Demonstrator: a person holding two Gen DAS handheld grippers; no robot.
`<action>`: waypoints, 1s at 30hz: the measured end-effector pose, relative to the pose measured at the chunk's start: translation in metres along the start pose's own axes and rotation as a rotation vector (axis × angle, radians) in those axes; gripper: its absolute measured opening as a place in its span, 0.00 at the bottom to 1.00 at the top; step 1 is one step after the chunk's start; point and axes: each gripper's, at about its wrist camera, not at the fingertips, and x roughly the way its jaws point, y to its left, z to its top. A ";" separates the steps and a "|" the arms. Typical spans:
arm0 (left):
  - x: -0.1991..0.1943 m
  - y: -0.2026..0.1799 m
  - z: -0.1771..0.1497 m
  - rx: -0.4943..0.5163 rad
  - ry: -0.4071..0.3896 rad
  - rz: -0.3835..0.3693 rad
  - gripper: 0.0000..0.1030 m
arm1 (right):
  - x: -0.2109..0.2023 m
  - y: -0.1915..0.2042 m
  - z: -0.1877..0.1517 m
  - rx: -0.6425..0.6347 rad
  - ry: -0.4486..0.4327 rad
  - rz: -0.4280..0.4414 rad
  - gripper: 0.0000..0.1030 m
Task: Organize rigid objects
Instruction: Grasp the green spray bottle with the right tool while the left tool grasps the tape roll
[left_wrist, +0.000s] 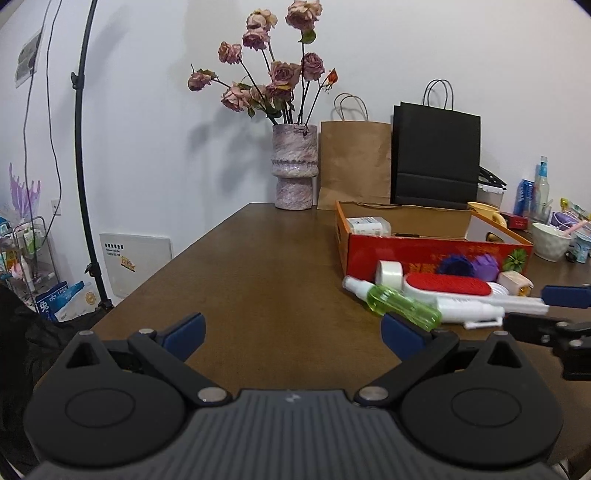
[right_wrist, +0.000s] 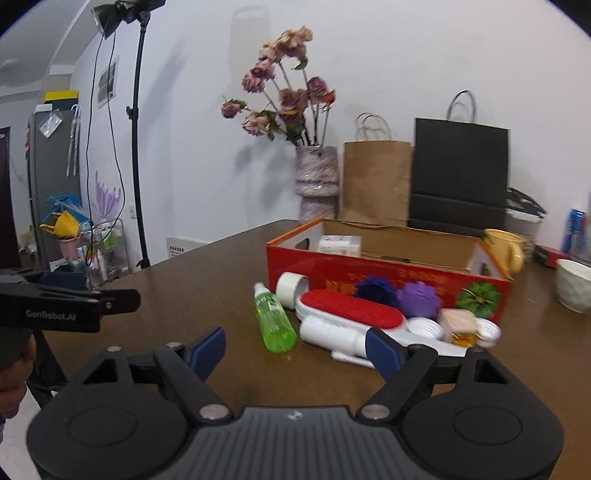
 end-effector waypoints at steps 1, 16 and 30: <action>0.007 0.002 0.003 -0.001 0.004 -0.003 1.00 | 0.008 0.001 0.003 -0.004 0.005 0.004 0.79; 0.102 -0.004 0.028 -0.022 0.099 -0.074 1.00 | 0.109 0.012 0.019 -0.046 0.135 0.064 0.45; 0.108 -0.013 0.025 -0.039 0.147 -0.099 1.00 | 0.105 0.008 0.008 -0.067 0.205 0.095 0.31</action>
